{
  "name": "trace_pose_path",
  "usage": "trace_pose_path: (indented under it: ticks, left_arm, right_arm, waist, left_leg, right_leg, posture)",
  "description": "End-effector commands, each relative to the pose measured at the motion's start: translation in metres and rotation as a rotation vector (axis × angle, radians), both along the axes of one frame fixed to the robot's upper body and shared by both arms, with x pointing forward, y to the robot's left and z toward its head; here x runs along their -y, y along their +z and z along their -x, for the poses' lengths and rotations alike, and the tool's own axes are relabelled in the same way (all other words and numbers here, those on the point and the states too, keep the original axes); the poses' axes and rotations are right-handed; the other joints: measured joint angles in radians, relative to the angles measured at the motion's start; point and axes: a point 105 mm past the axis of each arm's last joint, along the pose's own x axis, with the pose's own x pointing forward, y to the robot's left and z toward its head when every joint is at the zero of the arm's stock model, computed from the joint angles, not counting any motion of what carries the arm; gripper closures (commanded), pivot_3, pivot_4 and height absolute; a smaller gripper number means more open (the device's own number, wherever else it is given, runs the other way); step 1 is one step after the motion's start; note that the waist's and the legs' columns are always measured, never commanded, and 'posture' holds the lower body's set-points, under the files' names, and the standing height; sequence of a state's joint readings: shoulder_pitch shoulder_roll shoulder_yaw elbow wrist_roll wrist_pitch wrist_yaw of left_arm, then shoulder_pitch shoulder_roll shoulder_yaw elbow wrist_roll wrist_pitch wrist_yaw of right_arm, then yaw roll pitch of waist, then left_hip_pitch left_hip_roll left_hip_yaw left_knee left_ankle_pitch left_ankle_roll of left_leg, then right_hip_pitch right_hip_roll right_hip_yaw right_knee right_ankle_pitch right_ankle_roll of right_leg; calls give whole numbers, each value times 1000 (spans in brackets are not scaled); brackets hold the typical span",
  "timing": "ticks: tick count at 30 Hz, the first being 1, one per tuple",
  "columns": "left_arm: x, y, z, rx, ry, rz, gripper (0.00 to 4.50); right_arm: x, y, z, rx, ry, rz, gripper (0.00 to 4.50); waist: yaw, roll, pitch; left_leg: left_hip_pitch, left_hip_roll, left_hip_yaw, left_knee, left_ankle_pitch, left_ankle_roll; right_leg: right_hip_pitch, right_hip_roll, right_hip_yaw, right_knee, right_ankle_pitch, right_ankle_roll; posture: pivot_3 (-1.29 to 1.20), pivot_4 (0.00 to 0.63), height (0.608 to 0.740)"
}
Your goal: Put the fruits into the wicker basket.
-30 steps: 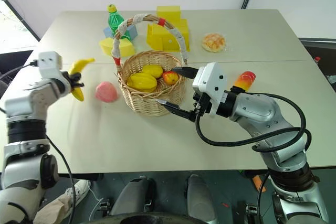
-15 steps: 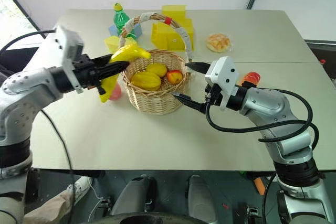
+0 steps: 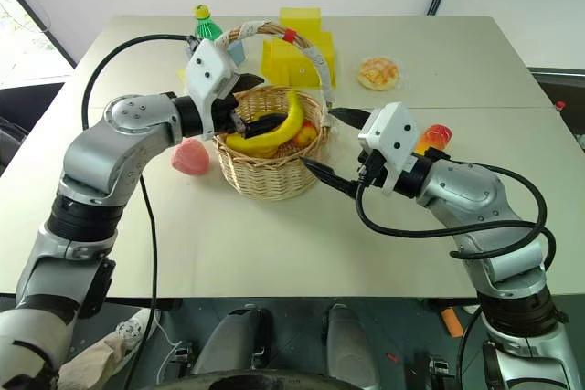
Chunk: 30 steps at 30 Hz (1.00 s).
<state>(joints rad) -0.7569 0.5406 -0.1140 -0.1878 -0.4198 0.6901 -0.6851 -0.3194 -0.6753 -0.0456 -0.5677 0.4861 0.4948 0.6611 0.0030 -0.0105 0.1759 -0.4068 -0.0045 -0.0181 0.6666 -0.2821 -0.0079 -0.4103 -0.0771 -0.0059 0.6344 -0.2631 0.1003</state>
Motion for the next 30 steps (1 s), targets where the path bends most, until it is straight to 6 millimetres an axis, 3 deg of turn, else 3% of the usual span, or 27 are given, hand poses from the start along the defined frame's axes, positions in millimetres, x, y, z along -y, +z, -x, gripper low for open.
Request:
trace_pose_path:
  ticks: [1,7,11,15,18,30]
  left_arm:
    - [-20,28,17,40,-21,123,70]
    - [-68,23,48,-88,0,238,70]
    - [-119,-4,44,-136,258,152,70]
    - [-151,-43,29,-194,481,34,70]
    - [-155,-69,16,-211,556,-57,70]
    - [-128,-101,-19,-284,532,-58,70]
  right_arm:
    - [0,9,7,33,8,-21,0]
    - [0,2,7,-7,35,-27,0]
    - [-13,2,13,-83,124,-66,0]
    - [-33,-4,22,-135,206,-70,0]
    - [-39,-9,21,-142,215,-52,0]
    - [-45,-8,26,-136,219,-58,0]
  waist:
    - [0,0,0]
    - [-15,0,0]
    - [-17,0,0]
    - [-13,0,0]
    - [-8,0,0]
    - [-4,0,0]
  left_leg:
    - [0,0,0,0,0,0]
    - [0,1,-1,0,0,0]
    - [3,1,0,0,0,0]
    - [4,1,0,0,0,0]
    - [4,0,0,0,0,0]
    - [3,0,0,1,0,0]
  right_leg:
    - [0,0,0,0,0,0]
    - [0,0,0,1,0,0]
    - [1,0,1,3,0,0]
    - [2,0,1,5,0,0]
    - [2,-1,1,4,0,0]
    - [0,-1,1,6,0,0]
  posture:
    - [0,150,740]
    - [0,150,740]
    - [0,150,740]
    - [0,150,740]
    - [0,150,740]
    - [0,150,740]
